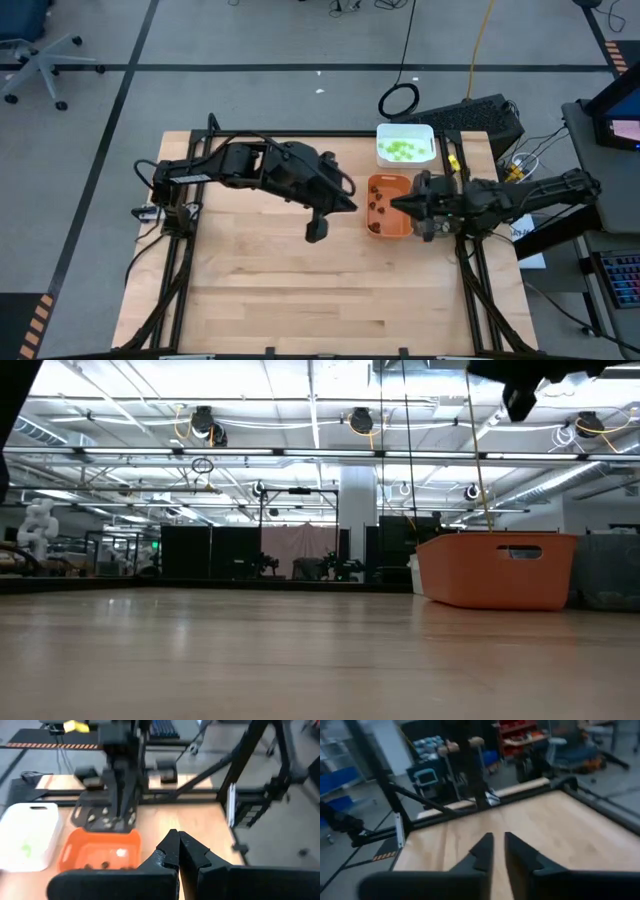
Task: Sort Halloween decoration
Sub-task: Return to Home Position
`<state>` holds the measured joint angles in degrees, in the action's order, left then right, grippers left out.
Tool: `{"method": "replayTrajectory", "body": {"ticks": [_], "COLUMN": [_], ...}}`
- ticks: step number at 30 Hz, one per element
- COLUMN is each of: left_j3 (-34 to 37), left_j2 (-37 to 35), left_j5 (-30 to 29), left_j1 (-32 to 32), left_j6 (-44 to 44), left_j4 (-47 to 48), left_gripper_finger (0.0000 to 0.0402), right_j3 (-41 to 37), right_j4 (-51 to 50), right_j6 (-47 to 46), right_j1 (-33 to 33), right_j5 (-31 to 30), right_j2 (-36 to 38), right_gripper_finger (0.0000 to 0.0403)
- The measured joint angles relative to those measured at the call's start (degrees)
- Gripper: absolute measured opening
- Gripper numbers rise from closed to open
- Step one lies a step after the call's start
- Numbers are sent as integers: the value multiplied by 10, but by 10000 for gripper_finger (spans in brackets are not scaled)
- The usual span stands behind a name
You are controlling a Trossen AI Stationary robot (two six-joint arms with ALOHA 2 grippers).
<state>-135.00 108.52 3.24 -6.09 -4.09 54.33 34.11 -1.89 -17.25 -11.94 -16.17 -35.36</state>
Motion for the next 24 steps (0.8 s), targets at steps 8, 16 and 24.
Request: {"method": "replayTrajectory", "body": {"ticks": [8,16,24], "left_j3": [0,38,135], "left_j2": [-20,-20,-32], "left_j5": [-42,-41,-28], "left_j1": [-3,-4,-18], "left_j6": [37,45,6], "left_j4": [24,49,51], "left_gripper_finger": [0,0,0], "right_j3": [0,0,-11], "right_j4": [-10,-113,-117], "right_j6": [91,138,171], "right_j1": [-1,-1,-2], "right_j5": [38,107,150], "right_j2": [71,96,100], "right_gripper_finger": [1,0,0]}}
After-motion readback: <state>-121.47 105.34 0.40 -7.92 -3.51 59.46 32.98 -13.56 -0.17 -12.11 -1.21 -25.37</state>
